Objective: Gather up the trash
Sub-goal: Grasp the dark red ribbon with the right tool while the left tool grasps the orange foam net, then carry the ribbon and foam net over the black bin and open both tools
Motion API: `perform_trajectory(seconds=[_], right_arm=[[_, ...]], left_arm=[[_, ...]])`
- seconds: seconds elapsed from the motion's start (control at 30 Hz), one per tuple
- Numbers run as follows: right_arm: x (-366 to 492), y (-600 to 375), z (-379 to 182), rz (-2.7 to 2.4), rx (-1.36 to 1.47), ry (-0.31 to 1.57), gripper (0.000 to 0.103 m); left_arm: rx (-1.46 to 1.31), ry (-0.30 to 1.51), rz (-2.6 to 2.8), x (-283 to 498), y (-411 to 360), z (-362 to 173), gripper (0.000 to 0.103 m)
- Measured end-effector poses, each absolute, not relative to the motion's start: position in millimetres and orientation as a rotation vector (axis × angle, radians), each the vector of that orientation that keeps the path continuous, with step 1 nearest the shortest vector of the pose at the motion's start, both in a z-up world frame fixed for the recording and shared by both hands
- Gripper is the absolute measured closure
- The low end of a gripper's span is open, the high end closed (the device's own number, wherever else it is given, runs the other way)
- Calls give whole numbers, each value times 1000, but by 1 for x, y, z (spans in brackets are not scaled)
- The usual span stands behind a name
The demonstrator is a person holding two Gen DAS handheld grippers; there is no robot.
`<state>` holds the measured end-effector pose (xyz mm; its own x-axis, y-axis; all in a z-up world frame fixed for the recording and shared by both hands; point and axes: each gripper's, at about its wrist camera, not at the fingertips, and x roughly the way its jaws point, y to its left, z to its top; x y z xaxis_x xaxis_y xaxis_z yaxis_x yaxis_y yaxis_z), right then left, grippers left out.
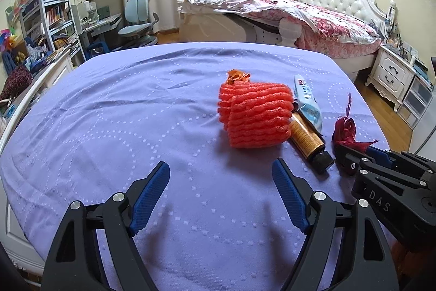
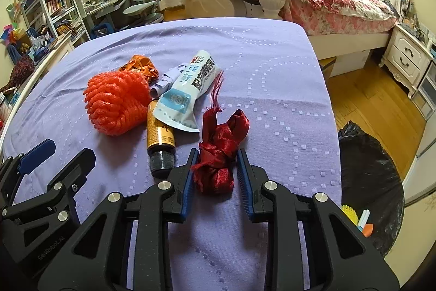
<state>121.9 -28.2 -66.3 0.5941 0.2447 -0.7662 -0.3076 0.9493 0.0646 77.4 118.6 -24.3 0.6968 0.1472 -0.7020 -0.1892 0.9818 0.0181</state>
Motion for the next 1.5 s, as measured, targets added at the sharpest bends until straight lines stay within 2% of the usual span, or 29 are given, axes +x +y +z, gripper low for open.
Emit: perform_trajectory(seconds=[1.0, 1.07, 1.23, 1.37, 1.5], right_arm=[[140, -45, -66, 336, -45, 885, 75], [140, -45, -66, 336, -48, 884, 75], [139, -43, -67, 335, -53, 882, 75], [139, -43, -66, 334, -53, 882, 75], [139, -43, -66, 336, -52, 883, 76]], left_arm=[[-110, 801, 125, 127, 118, -25, 22], [-121, 806, 110, 127, 119, -26, 35], [-130, 816, 66, 124, 119, -28, 47], [-129, 813, 59, 118, 118, -27, 53], [-126, 810, 59, 110, 118, -27, 55]])
